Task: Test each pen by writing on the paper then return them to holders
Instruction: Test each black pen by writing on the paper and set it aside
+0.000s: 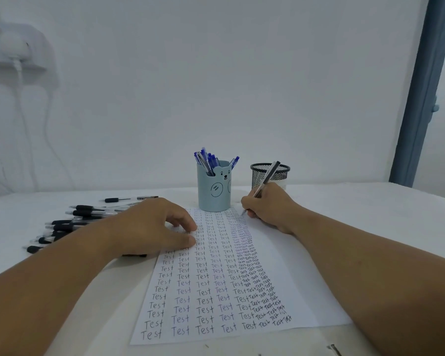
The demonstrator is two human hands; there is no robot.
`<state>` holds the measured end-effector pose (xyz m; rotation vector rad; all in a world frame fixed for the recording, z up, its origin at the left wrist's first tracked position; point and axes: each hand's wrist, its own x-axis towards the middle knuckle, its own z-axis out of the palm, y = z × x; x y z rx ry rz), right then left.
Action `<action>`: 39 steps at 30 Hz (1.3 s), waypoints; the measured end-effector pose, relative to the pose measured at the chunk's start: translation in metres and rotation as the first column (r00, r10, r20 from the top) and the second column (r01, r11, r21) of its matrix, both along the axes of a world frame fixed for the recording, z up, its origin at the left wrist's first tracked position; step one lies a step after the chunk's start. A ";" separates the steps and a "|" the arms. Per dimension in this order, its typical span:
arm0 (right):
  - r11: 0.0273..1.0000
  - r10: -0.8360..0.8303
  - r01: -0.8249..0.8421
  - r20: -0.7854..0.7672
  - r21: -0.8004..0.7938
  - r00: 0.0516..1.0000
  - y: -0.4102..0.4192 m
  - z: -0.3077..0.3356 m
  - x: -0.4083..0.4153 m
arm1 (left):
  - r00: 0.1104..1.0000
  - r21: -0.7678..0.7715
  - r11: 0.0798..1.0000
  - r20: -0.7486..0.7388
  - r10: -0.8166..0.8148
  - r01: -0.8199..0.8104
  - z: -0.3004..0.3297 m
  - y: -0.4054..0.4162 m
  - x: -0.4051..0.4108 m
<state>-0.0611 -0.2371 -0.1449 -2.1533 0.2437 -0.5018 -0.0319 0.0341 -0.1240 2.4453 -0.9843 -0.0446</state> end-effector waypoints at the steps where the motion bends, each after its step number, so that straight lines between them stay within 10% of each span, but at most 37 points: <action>1: 1.000 -0.007 0.007 0.005 -0.003 1.000 0.000 0.000 0.000 | 1.000 0.001 1.000 -0.002 0.002 -0.002 0.000 0.000 0.000; 26: 0.996 -0.067 0.067 0.015 -0.054 0.998 0.003 0.002 -0.002 | 1.000 -0.017 1.000 -0.013 -0.015 0.014 0.000 0.001 -0.001; 32: 0.973 -0.041 0.005 0.152 0.232 0.988 0.000 0.003 0.002 | 1.000 -0.017 1.000 -0.013 -0.024 0.024 0.000 0.000 0.000; 39: 0.994 0.103 -0.109 0.317 0.000 0.943 0.009 0.015 0.003 | 0.999 -0.013 0.999 0.010 -0.030 0.030 -0.001 0.000 0.003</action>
